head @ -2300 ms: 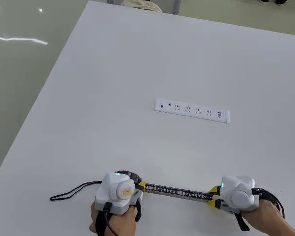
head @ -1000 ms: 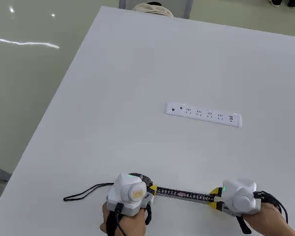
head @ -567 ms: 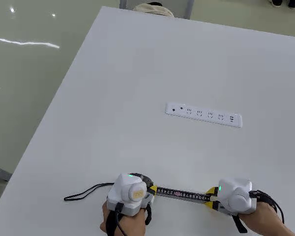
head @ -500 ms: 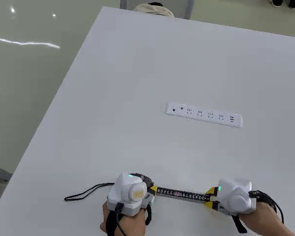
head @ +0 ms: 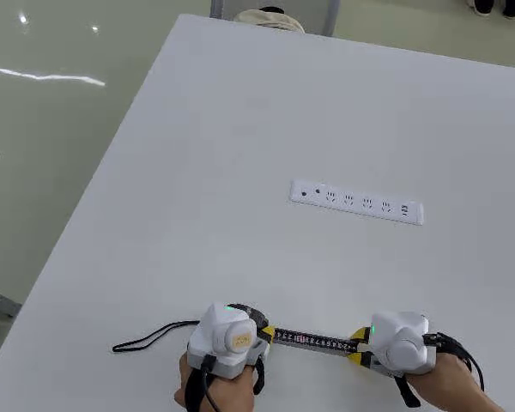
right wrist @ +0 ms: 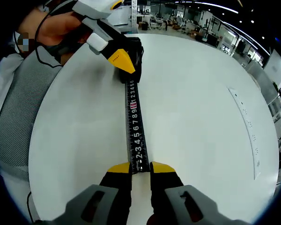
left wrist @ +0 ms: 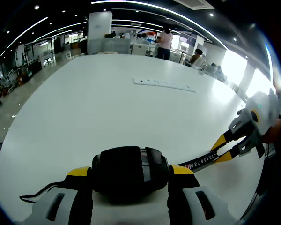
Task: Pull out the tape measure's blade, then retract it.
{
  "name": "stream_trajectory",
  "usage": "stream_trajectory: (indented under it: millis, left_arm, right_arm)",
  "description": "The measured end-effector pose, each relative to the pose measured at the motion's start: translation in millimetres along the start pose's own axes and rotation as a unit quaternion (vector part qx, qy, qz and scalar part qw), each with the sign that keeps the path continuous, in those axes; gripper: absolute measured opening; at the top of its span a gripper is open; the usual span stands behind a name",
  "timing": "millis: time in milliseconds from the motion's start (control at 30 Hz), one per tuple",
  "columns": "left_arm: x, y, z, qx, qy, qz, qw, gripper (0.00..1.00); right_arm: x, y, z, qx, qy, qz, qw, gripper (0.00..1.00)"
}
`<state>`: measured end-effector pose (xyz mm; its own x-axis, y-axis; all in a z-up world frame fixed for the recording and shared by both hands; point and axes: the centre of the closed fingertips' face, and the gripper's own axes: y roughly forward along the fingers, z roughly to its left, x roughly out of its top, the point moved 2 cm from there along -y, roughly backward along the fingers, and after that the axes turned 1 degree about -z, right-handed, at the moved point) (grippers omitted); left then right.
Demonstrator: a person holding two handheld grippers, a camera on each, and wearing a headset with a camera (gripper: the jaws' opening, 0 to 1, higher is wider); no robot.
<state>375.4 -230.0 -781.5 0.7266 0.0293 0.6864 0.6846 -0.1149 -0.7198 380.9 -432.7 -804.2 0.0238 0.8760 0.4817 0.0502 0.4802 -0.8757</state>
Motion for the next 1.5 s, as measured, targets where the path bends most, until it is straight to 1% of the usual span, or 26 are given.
stream_trajectory:
  millis: [333, 567, 1500]
  left_arm:
    - [-0.2, -0.5, -0.5, -0.002, 0.001, 0.001, 1.0, 0.61]
    - [0.0, -0.3, -0.6, -0.002, 0.001, 0.002, 1.0, 0.61]
    - [0.4, -1.3, -1.1, -0.003, 0.002, 0.005, 1.0, 0.61]
  right_arm:
    - [5.8, 1.3, 1.3, 0.001, -0.002, 0.001, 1.0, 0.14]
    - [10.1, 6.0, 1.7, 0.003, -0.004, -0.001, 1.0, 0.14]
    - [33.8, 18.0, 5.1, 0.01, -0.008, -0.008, 0.9999, 0.14]
